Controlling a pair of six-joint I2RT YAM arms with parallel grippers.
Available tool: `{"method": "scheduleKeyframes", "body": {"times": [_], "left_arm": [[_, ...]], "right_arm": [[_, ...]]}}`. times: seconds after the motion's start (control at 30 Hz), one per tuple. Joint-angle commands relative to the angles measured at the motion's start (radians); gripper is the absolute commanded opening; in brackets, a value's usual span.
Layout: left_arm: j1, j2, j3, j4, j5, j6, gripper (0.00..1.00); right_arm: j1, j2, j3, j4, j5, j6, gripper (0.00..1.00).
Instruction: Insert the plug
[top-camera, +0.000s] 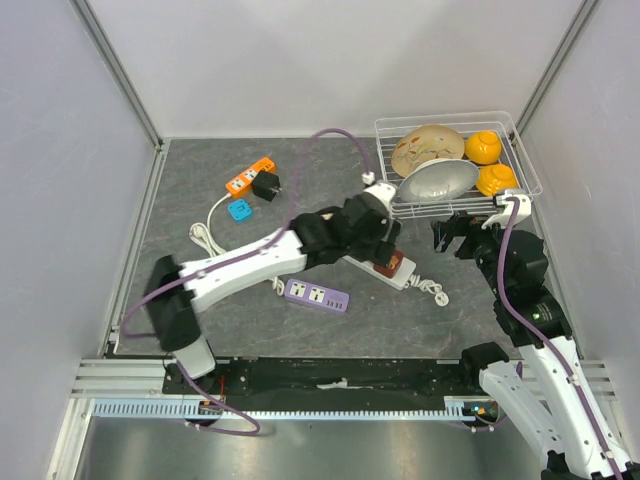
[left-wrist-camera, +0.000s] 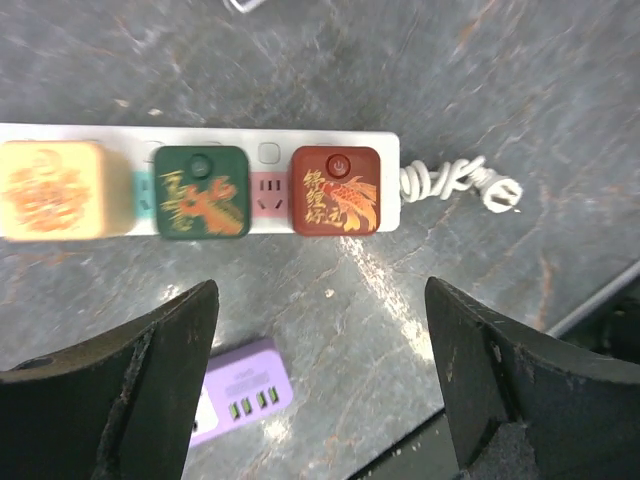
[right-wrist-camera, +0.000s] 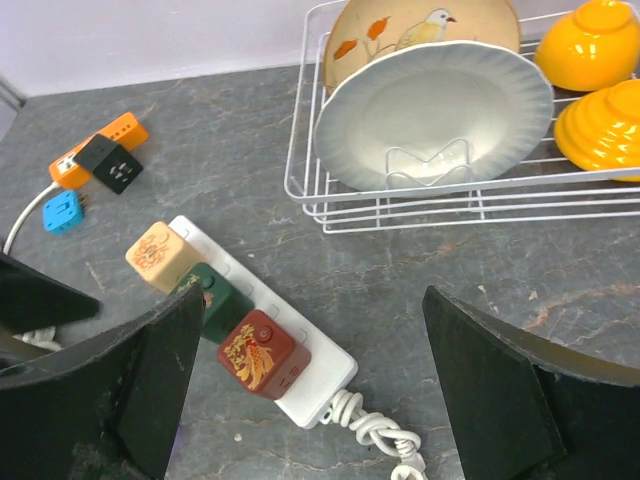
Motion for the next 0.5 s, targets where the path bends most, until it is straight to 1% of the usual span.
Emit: {"method": "scheduleKeyframes", "body": {"times": [0.0,0.03,0.07,0.13,0.17,0.2,0.27,0.3,0.33,0.37,0.43,0.47], "left_arm": [[0.044,-0.219,-0.124,0.014,-0.069,-0.007,0.89],[0.058,-0.293,-0.159,0.014,-0.072,-0.009,0.90],[0.093,-0.329,-0.234,0.014,-0.072,-0.015,0.90],[0.139,-0.445,-0.315,0.014,-0.072,-0.019,0.90],[0.165,-0.487,-0.395,0.017,-0.069,-0.022,0.89],[0.232,-0.522,-0.433,0.019,-0.063,-0.022,0.89],[0.316,-0.616,-0.533,0.025,-0.005,-0.009,0.89],[0.395,-0.636,-0.561,0.028,0.014,0.002,0.89],[0.431,-0.658,-0.584,0.029,0.025,0.013,0.89],[0.495,-0.676,-0.617,0.028,0.026,0.042,0.89],[0.553,-0.673,-0.633,0.023,0.049,0.070,0.89],[0.604,-0.655,-0.639,0.025,0.061,0.088,0.89]], "right_arm": [[-0.002,0.009,0.044,-0.051,-0.114,-0.026,0.98],[-0.002,0.014,0.044,-0.056,-0.132,-0.026,0.98],[-0.002,0.026,0.041,-0.061,-0.149,-0.026,0.98],[-0.003,0.042,0.037,-0.068,-0.186,-0.026,0.98],[-0.002,0.057,0.037,-0.070,-0.194,-0.026,0.98],[-0.003,0.065,0.029,-0.070,-0.204,-0.025,0.98],[-0.002,0.092,0.022,-0.067,-0.224,-0.020,0.98],[-0.002,0.103,0.012,-0.062,-0.227,-0.017,0.98],[-0.003,0.112,0.008,-0.052,-0.229,-0.010,0.98],[-0.002,0.130,0.000,-0.045,-0.231,-0.006,0.98],[-0.002,0.144,-0.009,-0.018,-0.246,0.000,0.98],[-0.002,0.155,-0.020,-0.007,-0.249,0.006,0.98]]}}
